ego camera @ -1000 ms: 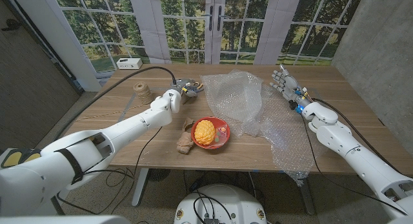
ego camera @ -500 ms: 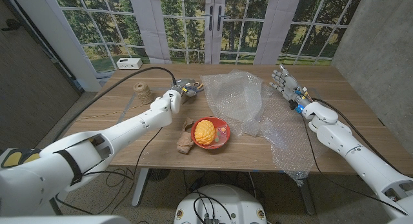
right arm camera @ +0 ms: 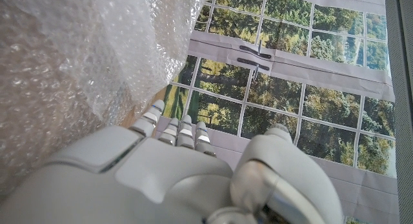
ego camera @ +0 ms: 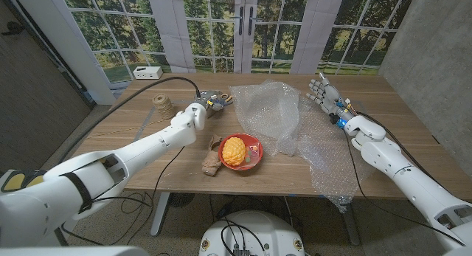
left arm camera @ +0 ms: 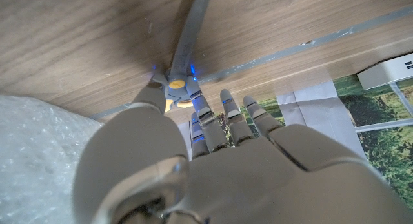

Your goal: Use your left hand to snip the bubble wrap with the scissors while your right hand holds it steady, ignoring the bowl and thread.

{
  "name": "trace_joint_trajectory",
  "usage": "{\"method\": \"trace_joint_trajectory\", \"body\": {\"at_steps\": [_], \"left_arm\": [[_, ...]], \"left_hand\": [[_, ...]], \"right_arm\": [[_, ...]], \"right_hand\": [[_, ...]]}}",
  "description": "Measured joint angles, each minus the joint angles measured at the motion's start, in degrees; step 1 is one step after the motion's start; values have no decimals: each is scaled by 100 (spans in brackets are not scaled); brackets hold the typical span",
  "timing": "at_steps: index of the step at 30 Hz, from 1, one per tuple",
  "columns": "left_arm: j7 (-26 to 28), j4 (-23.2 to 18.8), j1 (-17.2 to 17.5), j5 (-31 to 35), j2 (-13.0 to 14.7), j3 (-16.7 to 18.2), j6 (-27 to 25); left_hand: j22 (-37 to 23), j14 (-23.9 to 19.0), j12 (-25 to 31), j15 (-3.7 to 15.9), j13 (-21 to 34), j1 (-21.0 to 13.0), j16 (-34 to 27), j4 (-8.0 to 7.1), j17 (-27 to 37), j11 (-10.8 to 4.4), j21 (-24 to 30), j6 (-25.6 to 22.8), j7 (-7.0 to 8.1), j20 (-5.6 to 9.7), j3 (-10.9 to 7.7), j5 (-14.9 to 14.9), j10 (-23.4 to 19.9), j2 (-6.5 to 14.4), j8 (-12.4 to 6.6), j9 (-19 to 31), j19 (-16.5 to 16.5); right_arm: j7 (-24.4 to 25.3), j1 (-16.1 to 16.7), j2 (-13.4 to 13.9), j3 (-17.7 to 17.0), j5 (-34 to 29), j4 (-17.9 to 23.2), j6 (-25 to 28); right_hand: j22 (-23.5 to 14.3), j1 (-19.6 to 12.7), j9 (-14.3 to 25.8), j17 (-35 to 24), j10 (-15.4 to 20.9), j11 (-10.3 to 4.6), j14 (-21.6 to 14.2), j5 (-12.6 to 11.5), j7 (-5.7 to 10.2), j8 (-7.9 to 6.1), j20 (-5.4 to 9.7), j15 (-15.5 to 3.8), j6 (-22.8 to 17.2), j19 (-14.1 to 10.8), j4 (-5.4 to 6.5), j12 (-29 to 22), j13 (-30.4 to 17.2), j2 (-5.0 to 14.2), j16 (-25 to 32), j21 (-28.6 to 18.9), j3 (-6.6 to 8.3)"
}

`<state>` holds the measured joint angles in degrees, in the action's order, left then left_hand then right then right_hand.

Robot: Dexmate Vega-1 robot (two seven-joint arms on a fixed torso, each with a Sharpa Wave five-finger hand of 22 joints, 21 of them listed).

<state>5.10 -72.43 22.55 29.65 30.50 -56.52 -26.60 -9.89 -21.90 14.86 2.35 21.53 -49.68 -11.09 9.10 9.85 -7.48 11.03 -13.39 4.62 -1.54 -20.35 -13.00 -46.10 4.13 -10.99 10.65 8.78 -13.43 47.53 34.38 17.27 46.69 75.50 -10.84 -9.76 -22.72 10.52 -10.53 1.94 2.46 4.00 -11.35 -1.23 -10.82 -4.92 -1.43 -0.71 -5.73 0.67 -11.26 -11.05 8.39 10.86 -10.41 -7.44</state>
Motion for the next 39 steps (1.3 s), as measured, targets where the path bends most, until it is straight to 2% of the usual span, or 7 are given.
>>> {"method": "trace_joint_trajectory", "body": {"at_steps": [9, 15, 24, 31, 39], "left_arm": [[81, -17, 28, 102, 10, -43, -41], [125, -1, 30, 159, 5, -68, -49], [173, 56, 29, 202, -35, -83, -43], [205, 102, 19, 207, -61, -85, -17], [247, 133, 19, 197, -82, -82, -5]], "left_hand": [[0, 20, -36, 20, 11, 3, 0, 47, 16, -106, 0, 0, 0, -31, 48, 0, 40, -157, 0, 0, -31], [0, 20, -56, 20, 12, -59, 0, 47, 16, -206, 0, -22, 22, -31, 48, 0, -42, -152, 0, 1, -31], [0, 20, -31, 20, 145, -94, -40, 47, 16, -216, 0, -42, 41, -30, 47, 0, -51, -160, -26, 1, -31], [0, 20, -25, 20, 192, -15, -40, -41, 43, -184, 0, -42, 41, -61, 135, 0, -18, -236, -26, 1, -62], [0, -33, -26, 11, 229, 82, -89, -80, 43, -185, 0, -63, 19, -92, 175, 0, -17, -183, -48, 1, -30]], "right_arm": [[-118, -20, -87, -62, 199, -77, 55], [-174, -33, -127, -86, 283, -125, 81], [-230, -39, -168, -118, 366, -178, 96], [-240, -39, -182, -140, 402, -184, 122], [-244, -24, -192, -156, 434, -182, 139]], "right_hand": [[0, 0, 0, 0, 0, 0, -20, 0, 0, 0, 0, 20, 0, 0, -24, 0, 0, 0, 0, 0, 24], [0, 0, 0, 0, 0, 0, -20, 0, 32, 0, 0, 20, -33, 0, -3, 0, 0, 0, 0, 0, 44], [1, 0, 0, 0, 32, -32, -53, 0, 32, 0, -22, -12, -32, -22, -3, 0, 0, 0, 0, 0, 44], [1, 0, 0, 0, 32, -32, -52, 0, 63, -1, -21, -12, -63, -21, -3, 0, 0, 0, 0, 0, 44], [1, 31, 0, -29, 32, -32, -52, 0, 42, -22, -21, -11, -84, -21, 20, 0, 0, 31, 0, -24, 67]]}}
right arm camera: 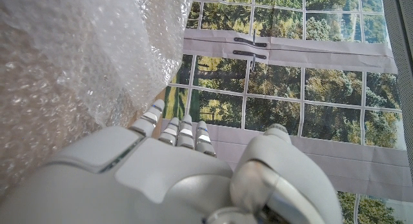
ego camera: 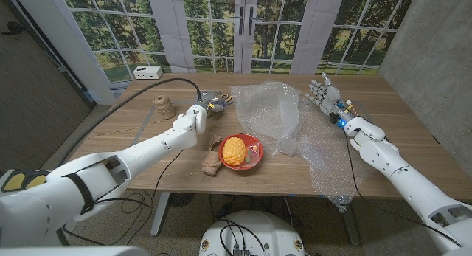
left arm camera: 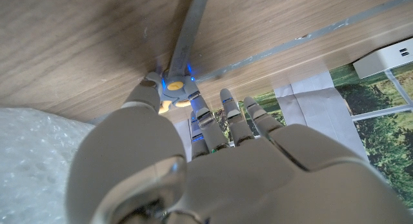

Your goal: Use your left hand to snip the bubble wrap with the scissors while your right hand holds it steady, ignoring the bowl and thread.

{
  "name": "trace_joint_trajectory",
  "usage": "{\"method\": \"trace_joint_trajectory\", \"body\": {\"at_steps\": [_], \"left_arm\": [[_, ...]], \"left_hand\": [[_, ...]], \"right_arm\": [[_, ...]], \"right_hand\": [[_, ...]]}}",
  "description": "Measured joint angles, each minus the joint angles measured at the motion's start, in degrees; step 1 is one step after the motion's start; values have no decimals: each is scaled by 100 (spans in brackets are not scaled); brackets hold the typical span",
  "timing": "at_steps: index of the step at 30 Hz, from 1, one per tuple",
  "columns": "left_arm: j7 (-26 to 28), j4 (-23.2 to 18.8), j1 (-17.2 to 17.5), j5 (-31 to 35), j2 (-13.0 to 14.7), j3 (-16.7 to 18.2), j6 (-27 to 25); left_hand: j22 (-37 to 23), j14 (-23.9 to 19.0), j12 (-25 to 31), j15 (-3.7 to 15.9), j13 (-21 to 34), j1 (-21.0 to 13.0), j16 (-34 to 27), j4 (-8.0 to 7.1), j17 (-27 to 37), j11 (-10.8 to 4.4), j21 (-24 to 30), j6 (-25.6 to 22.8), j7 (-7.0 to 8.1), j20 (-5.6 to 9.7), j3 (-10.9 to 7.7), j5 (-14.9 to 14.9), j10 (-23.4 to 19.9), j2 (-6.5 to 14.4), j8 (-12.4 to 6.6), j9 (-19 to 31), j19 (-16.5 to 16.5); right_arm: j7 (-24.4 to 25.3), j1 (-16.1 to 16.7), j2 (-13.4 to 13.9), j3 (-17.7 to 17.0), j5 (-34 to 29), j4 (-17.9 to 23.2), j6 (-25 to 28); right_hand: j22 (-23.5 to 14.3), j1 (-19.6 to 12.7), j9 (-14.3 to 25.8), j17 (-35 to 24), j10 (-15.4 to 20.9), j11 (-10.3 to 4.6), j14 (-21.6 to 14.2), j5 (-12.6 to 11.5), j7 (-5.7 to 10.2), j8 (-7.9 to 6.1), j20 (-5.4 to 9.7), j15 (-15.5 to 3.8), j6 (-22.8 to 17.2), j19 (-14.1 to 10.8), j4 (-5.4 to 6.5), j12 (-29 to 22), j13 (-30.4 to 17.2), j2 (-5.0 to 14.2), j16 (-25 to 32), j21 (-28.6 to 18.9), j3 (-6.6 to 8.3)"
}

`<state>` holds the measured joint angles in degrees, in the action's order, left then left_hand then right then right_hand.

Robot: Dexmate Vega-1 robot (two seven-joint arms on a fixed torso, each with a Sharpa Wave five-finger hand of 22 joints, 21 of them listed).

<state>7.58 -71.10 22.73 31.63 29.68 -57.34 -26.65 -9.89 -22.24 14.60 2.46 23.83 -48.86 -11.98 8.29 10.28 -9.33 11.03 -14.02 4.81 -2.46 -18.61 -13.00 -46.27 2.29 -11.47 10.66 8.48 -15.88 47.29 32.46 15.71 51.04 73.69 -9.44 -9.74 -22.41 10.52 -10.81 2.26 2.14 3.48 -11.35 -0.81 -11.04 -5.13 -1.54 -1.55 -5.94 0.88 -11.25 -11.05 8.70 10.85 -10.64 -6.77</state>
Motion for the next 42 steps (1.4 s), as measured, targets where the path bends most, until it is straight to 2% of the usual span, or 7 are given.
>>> {"method": "trace_joint_trajectory", "body": {"at_steps": [11, 17, 20, 27, 42], "left_arm": [[38, 25, 5, -43, -6, 17, 38], [63, 47, 6, -51, -13, 23, 51], [70, 92, -8, -51, -29, 17, 62], [77, 163, -49, -51, -63, -11, 92], [65, 329, -153, -39, -167, -99, 133]], "left_hand": [[0, 0, -6, 0, 50, -56, 0, 2, 0, -9, 0, -41, -41, 0, -2, 0, 7, 55, 0, 0, 0], [0, -54, -4, 9, 78, -216, 0, 135, -6, -79, 0, -72, -10, 1, -135, 1, -87, 213, 0, 16, 0], [0, -53, 5, 9, 119, -342, 0, 175, -16, -113, 0, -72, -10, 1, -180, 1, -120, 210, 0, 16, 0], [0, -52, 22, 9, 199, -533, 0, 213, -16, -143, 0, -72, -10, -30, -248, -47, -106, 228, 0, 15, 31], [0, -102, 65, 21, 296, -787, 0, 215, -13, -165, 0, -83, 44, -30, -342, -133, -106, 257, 0, 15, 31]], "right_arm": [[-2, 9, -16, -7, 22, 27, 26], [-3, 9, -23, -9, 29, 33, 35], [-3, 9, -26, -9, 35, 33, 44], [-3, -4, -36, -9, 46, 21, 62], [-40, -29, -49, -46, 99, -65, 76]], "right_hand": [[0, 0, 0, 0, 21, -21, 0, 0, 0, 0, 0, 0, 1, 0, 0, 0, 0, 0, 0, 0, 0], [0, 0, 0, 1, 20, -20, 0, 0, 0, 0, 0, 0, 1, 0, 0, 0, 0, 0, 0, 0, 0], [0, 0, 0, 1, 20, -20, 1, 0, 0, 0, 0, 0, 1, 0, -25, 0, 0, 0, 0, 0, 25], [1, 0, 0, 1, 20, -20, -1, 0, 0, 0, -21, 2, 1, -21, -1, 0, 0, 0, 0, 0, 48], [1, 24, 0, 2, 20, -20, -45, 0, 0, 0, -21, -2, 1, -21, -1, -22, 0, -25, 0, 0, 48]]}}
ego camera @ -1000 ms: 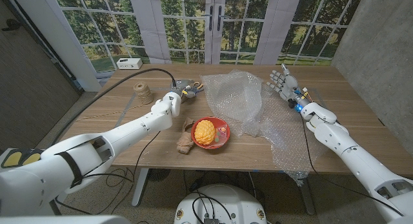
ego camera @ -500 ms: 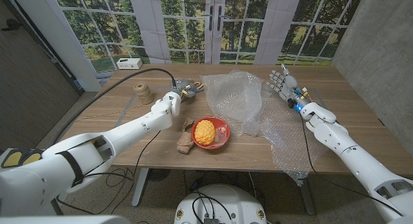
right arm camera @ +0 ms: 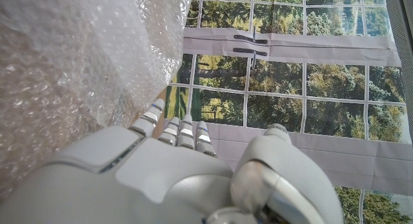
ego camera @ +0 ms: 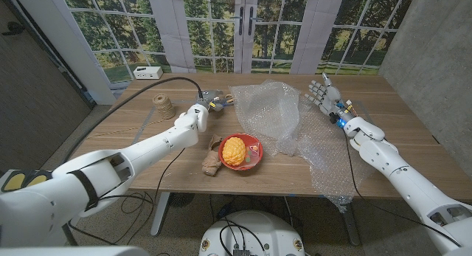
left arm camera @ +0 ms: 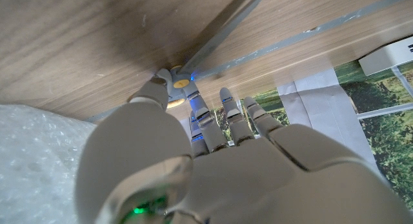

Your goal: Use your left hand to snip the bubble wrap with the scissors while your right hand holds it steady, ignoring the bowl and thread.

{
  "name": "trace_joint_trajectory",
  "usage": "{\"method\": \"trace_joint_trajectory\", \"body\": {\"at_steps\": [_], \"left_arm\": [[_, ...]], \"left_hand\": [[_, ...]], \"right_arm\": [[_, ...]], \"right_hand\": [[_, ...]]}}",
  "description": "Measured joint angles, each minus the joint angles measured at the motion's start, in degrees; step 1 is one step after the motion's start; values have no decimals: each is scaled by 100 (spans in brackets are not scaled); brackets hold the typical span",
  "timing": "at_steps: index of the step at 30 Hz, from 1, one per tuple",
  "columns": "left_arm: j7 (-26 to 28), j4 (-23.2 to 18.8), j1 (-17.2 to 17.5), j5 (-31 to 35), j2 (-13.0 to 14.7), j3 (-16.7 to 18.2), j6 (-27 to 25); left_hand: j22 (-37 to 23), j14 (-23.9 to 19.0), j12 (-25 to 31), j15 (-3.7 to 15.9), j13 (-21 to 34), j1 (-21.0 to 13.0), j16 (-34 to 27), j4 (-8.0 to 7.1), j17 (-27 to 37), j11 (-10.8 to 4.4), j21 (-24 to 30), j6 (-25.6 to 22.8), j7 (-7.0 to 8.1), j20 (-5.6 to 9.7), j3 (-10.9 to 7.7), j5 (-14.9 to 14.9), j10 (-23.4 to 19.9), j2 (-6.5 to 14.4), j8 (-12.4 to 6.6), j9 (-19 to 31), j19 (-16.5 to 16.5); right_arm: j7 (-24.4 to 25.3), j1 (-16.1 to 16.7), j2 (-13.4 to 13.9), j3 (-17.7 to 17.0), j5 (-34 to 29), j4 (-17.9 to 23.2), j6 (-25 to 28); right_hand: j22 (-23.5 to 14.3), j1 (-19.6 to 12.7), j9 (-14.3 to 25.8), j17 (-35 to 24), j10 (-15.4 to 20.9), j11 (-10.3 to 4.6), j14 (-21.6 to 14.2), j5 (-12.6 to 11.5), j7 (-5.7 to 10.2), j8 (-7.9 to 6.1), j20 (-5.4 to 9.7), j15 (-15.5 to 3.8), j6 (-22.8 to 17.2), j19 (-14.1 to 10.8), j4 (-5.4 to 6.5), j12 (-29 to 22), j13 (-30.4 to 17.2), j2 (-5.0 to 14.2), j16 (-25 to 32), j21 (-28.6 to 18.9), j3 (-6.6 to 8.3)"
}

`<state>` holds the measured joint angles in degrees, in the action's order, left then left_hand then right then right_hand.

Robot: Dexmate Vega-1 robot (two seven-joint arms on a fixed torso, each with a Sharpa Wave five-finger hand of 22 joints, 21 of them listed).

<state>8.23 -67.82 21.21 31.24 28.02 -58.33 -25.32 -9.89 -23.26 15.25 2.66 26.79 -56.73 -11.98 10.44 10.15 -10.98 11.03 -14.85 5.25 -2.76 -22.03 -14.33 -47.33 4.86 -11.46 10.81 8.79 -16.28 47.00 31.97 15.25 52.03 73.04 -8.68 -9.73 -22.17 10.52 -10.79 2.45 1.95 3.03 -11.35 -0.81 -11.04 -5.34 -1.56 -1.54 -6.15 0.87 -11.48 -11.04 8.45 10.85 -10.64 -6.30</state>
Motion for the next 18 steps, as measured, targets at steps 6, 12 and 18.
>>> {"method": "trace_joint_trajectory", "body": {"at_steps": [6, 12, 18], "left_arm": [[-32, 23, -29, 20, -19, -34, -4], [-58, 48, -60, 48, -38, -83, -6], [-68, 64, -76, 93, -50, -128, -6]], "left_hand": [[0, -87, 52, -16, 40, -25, -45, -25, 30, 14, 0, -61, 17, 0, 26, -1, -13, 7, -23, 0, 0], [0, -155, 58, -12, 42, -46, -84, -65, 67, 15, 0, -47, 30, 0, 65, -2, -13, 1, -23, 0, 0], [0, -253, 58, -5, 42, -126, -157, -73, 115, 17, 0, -39, 39, 0, 73, -8, -12, 36, -23, -1, 0]], "right_arm": [[-30, 0, -12, -30, 38, -32, 0], [-69, 7, -35, -70, 113, -61, 0], [-116, 8, -70, -95, 177, -105, 8]], "right_hand": [[0, 0, 0, 0, 0, 0, 2, 0, 0, 0, 0, 1, 0, 0, 0, 0, 0, 0, 0, 0, 0], [0, -1, 0, 0, 0, 0, 2, 0, 0, 0, 0, 2, 0, 0, 7, 0, 0, 0, 0, 0, 39], [0, -1, 0, 14, 21, -21, -18, 0, 0, 0, 0, -18, 0, 0, 8, 0, 0, 0, 0, 0, 40]]}}
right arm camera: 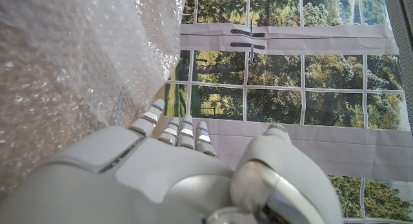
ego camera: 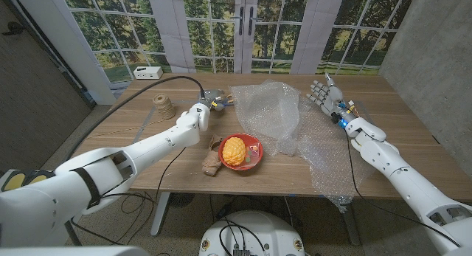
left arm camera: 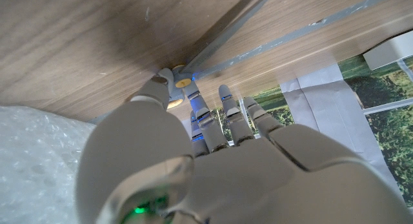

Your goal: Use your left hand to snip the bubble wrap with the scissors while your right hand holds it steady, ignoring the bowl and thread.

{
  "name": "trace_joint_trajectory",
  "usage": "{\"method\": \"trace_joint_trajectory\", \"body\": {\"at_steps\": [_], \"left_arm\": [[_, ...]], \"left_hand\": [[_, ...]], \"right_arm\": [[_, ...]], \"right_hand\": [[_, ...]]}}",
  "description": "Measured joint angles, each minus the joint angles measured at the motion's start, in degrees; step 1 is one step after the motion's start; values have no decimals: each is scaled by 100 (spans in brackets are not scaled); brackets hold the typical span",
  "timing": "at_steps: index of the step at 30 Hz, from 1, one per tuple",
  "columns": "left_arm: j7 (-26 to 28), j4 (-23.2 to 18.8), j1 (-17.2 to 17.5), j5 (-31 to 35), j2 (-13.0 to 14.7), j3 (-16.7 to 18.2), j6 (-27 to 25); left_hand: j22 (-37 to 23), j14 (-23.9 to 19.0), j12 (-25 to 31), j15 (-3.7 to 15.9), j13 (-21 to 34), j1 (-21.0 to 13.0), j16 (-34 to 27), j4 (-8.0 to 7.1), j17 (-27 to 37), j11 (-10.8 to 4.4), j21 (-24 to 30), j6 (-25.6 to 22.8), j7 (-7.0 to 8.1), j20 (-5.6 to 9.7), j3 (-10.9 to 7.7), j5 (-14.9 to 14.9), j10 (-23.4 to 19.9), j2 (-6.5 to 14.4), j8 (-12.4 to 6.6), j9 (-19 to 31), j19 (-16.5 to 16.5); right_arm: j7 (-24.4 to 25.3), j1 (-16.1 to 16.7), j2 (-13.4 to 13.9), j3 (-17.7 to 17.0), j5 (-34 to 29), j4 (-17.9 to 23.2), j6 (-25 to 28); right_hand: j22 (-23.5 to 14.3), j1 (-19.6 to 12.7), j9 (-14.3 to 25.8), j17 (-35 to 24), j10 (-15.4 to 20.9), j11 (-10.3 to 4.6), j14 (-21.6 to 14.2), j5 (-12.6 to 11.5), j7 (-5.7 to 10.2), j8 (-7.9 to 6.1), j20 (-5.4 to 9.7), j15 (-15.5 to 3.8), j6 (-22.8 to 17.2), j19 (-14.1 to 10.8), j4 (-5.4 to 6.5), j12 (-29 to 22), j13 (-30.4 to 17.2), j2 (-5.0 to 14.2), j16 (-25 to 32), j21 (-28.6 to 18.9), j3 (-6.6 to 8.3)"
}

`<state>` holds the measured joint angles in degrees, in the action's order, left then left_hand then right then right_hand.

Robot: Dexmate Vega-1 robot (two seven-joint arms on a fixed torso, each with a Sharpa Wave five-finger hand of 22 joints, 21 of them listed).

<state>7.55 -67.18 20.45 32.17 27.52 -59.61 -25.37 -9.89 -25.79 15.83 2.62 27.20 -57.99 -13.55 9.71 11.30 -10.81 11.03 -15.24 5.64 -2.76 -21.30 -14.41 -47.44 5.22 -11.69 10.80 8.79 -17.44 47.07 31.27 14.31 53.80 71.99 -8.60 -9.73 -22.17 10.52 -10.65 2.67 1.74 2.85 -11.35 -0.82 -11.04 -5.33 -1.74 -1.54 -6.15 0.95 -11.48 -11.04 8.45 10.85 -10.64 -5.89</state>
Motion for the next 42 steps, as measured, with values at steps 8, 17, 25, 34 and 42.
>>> {"method": "trace_joint_trajectory", "body": {"at_steps": [8, 17, 25, 34, 42], "left_arm": [[11, 21, -2, 58, -15, -47, 9], [44, 34, 14, 94, -10, -65, 22], [112, -4, 64, 99, 18, -54, 11], [161, -36, 111, 93, 51, -5, 11], [232, -52, 151, 50, 82, 50, 62]], "left_hand": [[0, -145, 0, 15, -1, -244, -114, -8, 194, 42, 0, 0, 0, -63, 8, -87, 42, 138, 0, 0, 20], [0, -190, 0, 14, -1, -421, -261, 3, 389, 133, 0, 0, -1, -106, 35, -154, 137, 189, 27, 0, 21], [0, -208, -2, 14, -6, -568, -470, 1, 773, 212, 0, -84, 40, -114, 142, -244, 223, 222, 27, -1, 30], [0, -311, -3, 15, -11, -688, -703, 24, 1081, 220, 0, -247, -22, -110, 230, -305, 252, 189, 27, -1, 116], [0, -1132, -3, 64, -13, -939, -935, 32, 1148, 220, 44, -474, -16, -131, 218, -422, 252, 108, 27, 28, 300]], "right_arm": [[-38, -16, -32, -24, 47, -39, 9], [-63, -39, -63, -31, 67, -69, 23], [-70, -46, -76, -31, 70, -72, 24], [-57, -44, -77, -32, 69, -7, 29], [5, 3, -60, -31, 58, 83, 34]], "right_hand": [[0, 0, 0, 0, 0, 0, 0, 0, 0, 0, 0, 0, 0, 0, -16, 0, 0, 0, 0, 0, 16], [0, 0, 0, 0, -1, 0, 1, 0, 21, 0, 0, 0, -21, 0, -15, 0, 0, 0, 0, 0, 15], [0, 0, 0, 0, 11, -11, 1, 0, 21, 0, 0, 1, -21, 0, 8, 0, 0, 0, 0, 0, 39], [0, 0, 0, -16, 31, -31, 1, 0, 20, 0, 0, 1, -21, 0, 8, 0, 0, 0, 0, 0, 38], [0, -1, 0, -16, 31, -31, 1, 0, 20, 0, 0, 1, -20, 0, -16, 0, 0, 0, 0, 0, 62]]}}
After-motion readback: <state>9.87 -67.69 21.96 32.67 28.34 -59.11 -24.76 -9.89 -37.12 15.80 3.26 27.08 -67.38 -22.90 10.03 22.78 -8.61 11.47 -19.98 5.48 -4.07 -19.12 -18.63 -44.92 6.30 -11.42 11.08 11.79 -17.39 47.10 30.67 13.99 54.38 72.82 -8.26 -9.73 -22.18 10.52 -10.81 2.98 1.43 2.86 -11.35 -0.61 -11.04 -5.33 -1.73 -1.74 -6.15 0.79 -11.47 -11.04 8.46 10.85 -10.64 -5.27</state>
